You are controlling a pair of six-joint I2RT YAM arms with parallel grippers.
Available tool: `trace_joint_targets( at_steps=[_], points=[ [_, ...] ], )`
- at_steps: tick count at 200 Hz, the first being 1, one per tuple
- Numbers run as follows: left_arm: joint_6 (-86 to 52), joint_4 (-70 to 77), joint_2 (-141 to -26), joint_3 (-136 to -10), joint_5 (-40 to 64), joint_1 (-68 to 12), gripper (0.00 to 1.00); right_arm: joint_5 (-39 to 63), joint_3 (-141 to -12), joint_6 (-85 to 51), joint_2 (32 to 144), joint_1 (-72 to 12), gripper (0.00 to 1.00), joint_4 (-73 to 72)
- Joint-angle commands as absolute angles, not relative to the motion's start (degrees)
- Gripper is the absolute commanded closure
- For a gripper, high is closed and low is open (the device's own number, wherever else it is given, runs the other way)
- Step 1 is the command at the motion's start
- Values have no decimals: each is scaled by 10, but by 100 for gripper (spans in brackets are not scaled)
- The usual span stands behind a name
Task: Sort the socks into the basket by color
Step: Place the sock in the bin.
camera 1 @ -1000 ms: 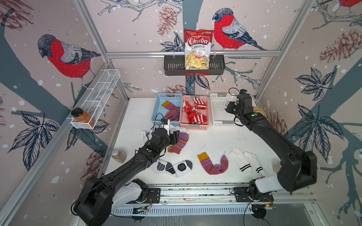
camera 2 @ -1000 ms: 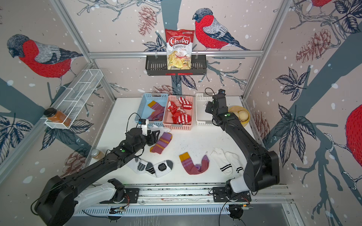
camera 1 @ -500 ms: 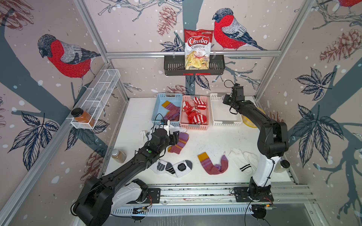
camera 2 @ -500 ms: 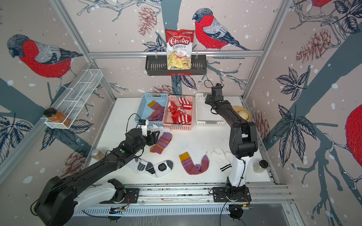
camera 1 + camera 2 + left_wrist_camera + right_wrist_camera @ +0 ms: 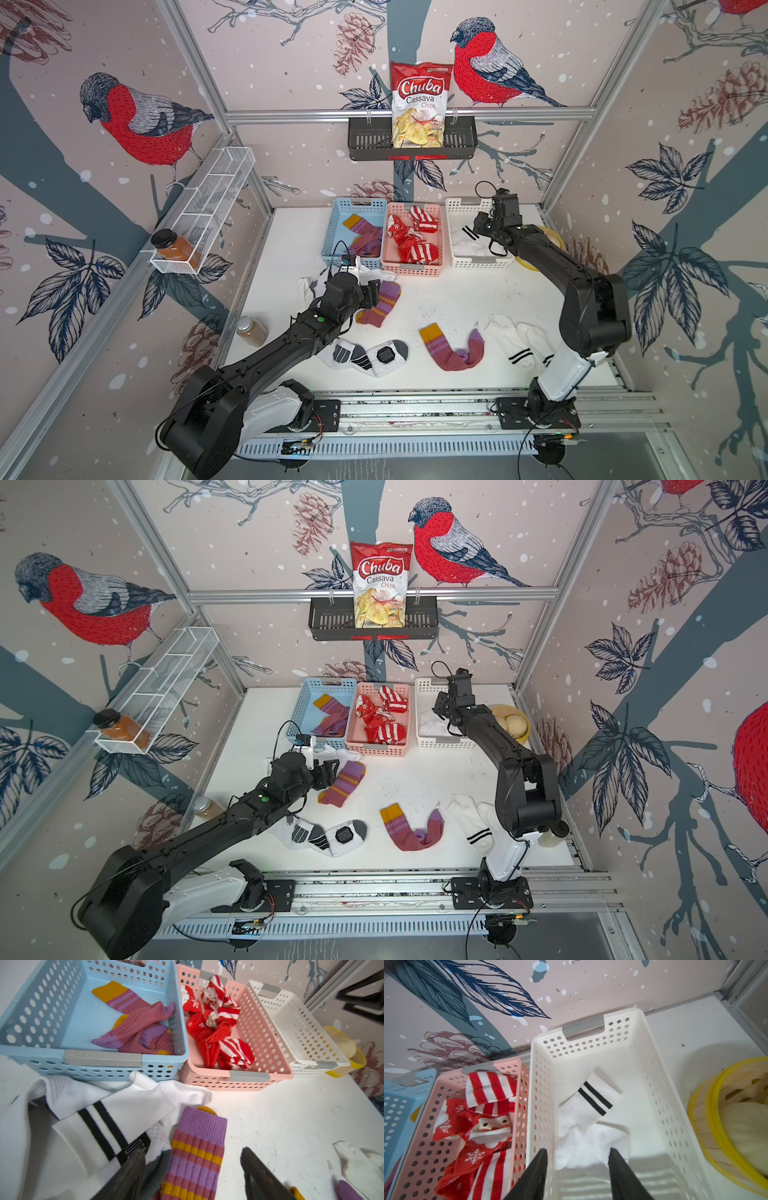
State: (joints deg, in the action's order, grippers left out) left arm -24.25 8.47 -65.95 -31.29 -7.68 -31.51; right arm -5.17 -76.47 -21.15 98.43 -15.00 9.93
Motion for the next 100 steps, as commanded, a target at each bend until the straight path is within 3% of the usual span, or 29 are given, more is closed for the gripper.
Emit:
trace_joint_targets(
  at_steps=[1,42,100],
  points=[
    [-257,71,-688,-327,-142,-311,24,-47,-713,-230,930,-166,47,75],
    [-261,54,-788,-365,-153,-271,25,-56,-585,-265,802,-214,46,44],
    [-260,38,-851,-390,-132,-220,36,-89,-461,-300,656,-281,44,46]
  ],
)
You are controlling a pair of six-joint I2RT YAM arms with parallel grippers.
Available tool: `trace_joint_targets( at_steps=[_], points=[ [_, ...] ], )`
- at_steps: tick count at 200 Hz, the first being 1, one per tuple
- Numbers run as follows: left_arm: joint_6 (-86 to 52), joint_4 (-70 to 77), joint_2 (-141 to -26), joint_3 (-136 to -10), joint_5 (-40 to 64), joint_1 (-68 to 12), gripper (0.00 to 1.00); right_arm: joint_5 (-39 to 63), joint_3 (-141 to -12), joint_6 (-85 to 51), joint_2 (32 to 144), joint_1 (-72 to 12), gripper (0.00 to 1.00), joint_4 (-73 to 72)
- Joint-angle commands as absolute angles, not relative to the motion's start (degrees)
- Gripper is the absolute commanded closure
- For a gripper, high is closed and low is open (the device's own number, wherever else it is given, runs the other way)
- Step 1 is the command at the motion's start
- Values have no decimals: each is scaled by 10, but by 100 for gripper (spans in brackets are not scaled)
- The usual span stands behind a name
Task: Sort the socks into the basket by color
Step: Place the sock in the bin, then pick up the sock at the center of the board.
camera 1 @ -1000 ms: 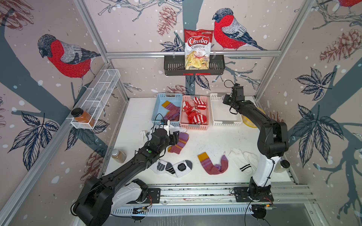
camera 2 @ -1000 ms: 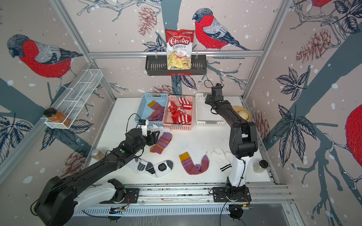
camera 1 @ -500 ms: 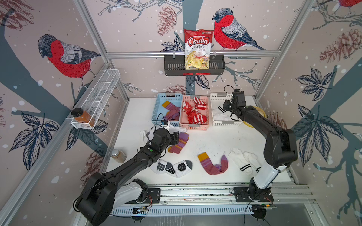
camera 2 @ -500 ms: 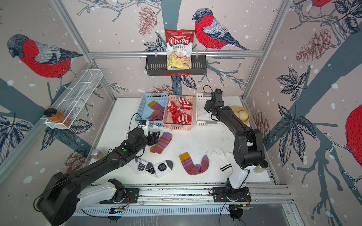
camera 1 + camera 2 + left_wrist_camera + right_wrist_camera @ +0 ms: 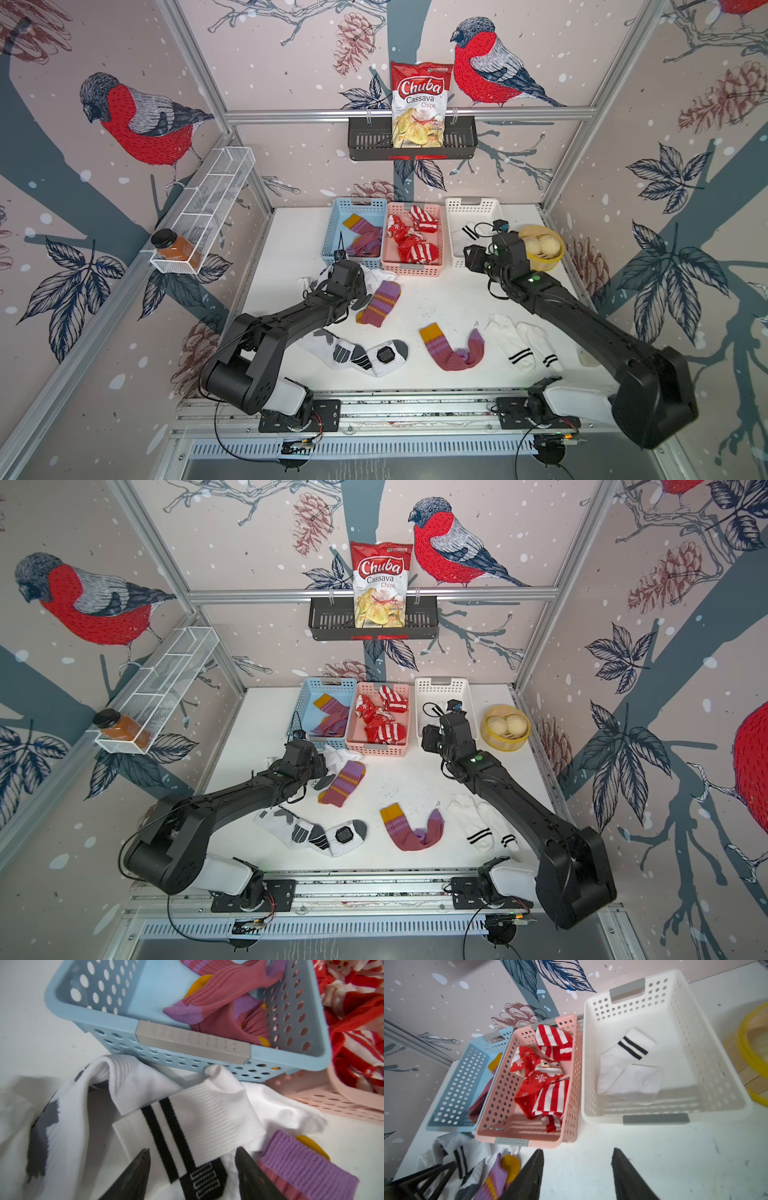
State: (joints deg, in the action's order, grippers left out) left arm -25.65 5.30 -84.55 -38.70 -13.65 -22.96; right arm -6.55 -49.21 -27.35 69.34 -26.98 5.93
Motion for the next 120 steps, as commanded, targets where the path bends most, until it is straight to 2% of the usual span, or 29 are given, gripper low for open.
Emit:
trace_joint_targets(
  at_steps=[1,47,120],
  points=[
    [-260,38,-850,-390,-132,-220,36,-90,-459,-300,654,-281,44,46],
    [-266,17,-845,-378,-148,-217,38,-92,-395,-319,594,-288,44,52],
    [-257,16,-873,-390,-147,-201,39,-84,-363,-332,579,-293,45,51]
  ],
)
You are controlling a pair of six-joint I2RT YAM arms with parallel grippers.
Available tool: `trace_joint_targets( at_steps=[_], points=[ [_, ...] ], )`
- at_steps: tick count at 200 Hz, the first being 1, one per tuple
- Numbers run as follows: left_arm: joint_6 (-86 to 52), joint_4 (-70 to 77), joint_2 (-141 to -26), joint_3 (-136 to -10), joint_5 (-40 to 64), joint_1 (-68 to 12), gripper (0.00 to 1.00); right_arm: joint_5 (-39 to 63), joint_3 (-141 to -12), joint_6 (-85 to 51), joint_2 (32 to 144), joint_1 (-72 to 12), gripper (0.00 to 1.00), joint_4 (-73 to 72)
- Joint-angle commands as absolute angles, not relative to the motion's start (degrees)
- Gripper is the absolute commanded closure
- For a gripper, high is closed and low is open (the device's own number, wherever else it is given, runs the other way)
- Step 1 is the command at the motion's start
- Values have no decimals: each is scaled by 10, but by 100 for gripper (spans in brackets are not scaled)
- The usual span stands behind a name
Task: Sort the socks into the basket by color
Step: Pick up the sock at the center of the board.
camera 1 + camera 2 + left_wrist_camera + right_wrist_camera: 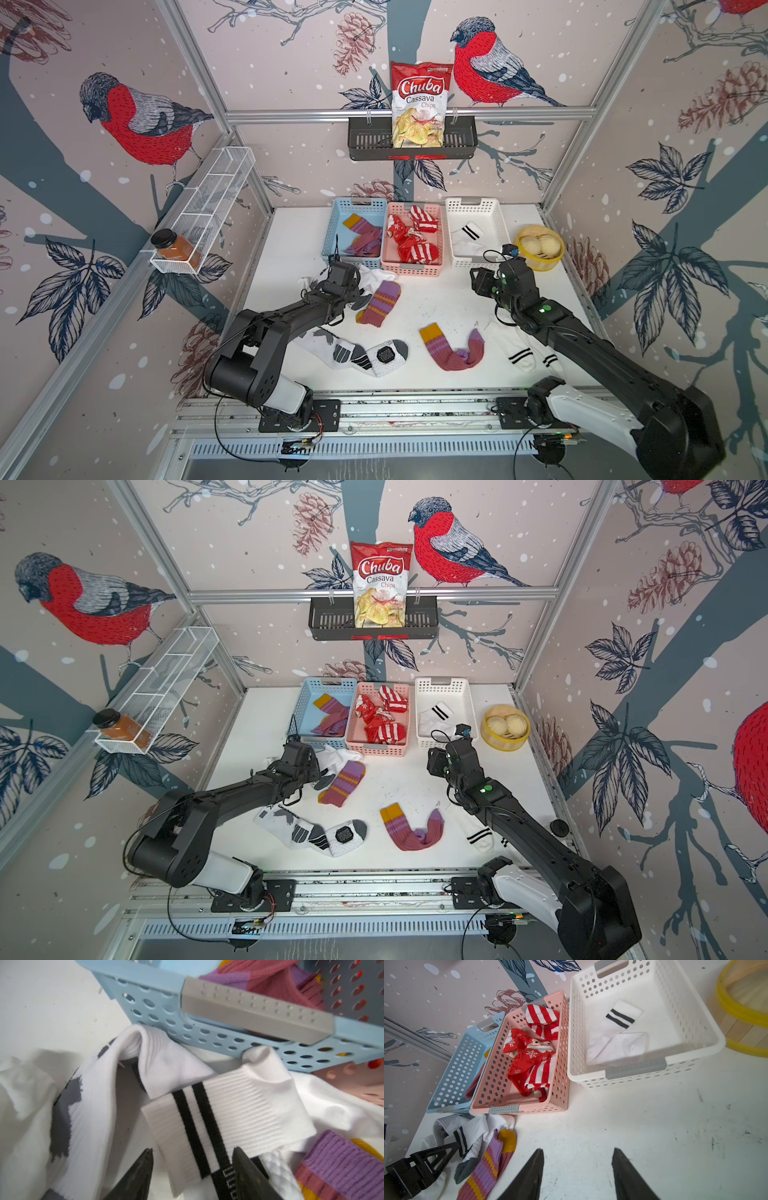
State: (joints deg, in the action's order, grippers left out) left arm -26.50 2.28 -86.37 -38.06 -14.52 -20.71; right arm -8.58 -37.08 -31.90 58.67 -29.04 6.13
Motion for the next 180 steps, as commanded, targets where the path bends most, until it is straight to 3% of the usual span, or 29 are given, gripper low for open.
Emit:
trace_joint_targets(
  at_steps=[1,17,31,76,90,162,172,180],
  points=[
    [-257,17,-873,-390,-146,-202,39,-85,-362,-332,579,-292,45,51],
    [-252,26,-878,-390,-142,-200,40,-86,-356,-333,573,-292,45,50],
    [-245,35,-885,-394,-134,-196,47,-86,-352,-334,568,-292,46,49],
    [-238,38,-898,-403,-116,-195,91,-86,-343,-337,565,-292,48,47],
    [-236,39,-899,-402,-115,-196,100,-84,-342,-338,565,-292,48,45],
    [-242,22,-849,-382,-127,-196,100,-87,-334,-340,553,-293,48,41],
    [-241,18,-846,-382,-138,-195,83,-85,-333,-340,552,-292,47,39],
    [-239,15,-848,-385,-140,-196,81,-84,-332,-340,552,-292,47,38]
  ],
)
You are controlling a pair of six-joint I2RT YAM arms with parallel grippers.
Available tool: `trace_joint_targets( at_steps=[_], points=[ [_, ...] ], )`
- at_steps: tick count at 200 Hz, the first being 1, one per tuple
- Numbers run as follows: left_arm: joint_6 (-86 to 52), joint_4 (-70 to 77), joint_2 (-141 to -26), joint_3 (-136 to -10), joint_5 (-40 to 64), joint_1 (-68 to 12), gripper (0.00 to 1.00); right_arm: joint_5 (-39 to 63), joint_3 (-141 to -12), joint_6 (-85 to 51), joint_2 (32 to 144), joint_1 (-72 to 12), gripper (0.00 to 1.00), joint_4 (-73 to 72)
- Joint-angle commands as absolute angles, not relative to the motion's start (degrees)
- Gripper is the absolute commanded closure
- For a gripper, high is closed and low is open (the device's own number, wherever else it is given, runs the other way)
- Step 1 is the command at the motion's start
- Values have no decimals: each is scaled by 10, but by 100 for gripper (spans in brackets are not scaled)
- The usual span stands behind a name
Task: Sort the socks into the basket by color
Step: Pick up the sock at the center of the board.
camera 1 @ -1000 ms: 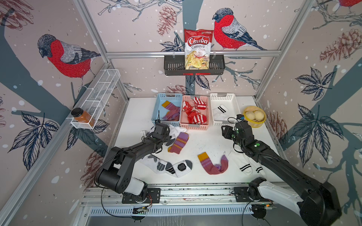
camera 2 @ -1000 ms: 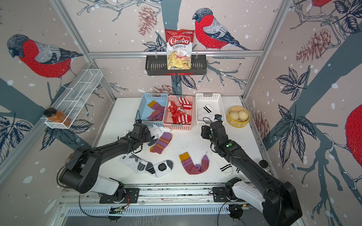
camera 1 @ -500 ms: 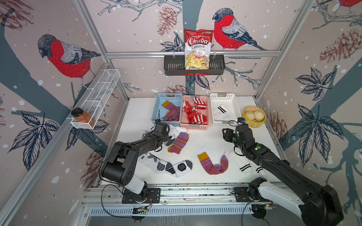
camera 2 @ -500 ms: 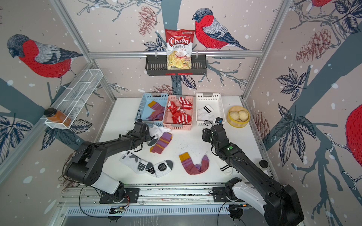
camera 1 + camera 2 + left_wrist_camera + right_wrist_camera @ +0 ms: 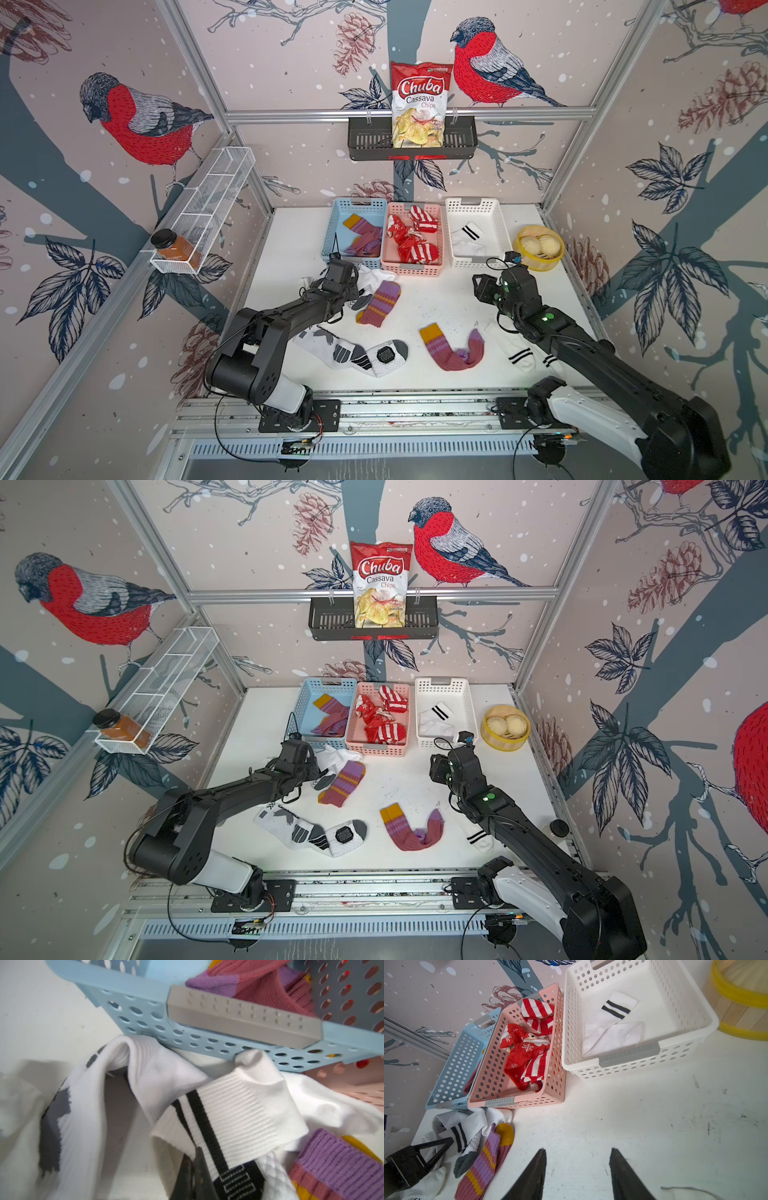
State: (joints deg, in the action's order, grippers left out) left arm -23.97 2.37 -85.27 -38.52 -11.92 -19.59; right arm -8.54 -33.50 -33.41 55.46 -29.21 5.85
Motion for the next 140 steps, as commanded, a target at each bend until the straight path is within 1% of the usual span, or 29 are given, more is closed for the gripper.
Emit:
trace_joint_targets(
  at_steps=[1,11,24,41,54,83,105,140],
  points=[
    [-239,15,-849,-385,-139,-195,82,-84,-332,-340,552,-293,47,38],
    [-237,14,-855,-389,-135,-196,88,-86,-332,-340,552,-293,47,38],
    [-234,18,-862,-391,-125,-196,100,-86,-332,-340,552,-293,47,38],
    [-232,23,-864,-392,-119,-195,100,-86,-332,-339,550,-293,47,40],
    [-234,20,-867,-393,-128,-195,88,-85,-333,-340,548,-292,47,44],
    [-233,18,-880,-398,-133,-196,70,-88,-330,-340,538,-293,46,45],
    [-233,16,-891,-403,-137,-195,66,-91,-329,-340,533,-293,46,47],
    [-228,27,-903,-409,-133,-195,66,-94,-328,-340,529,-292,46,50]
  ],
)
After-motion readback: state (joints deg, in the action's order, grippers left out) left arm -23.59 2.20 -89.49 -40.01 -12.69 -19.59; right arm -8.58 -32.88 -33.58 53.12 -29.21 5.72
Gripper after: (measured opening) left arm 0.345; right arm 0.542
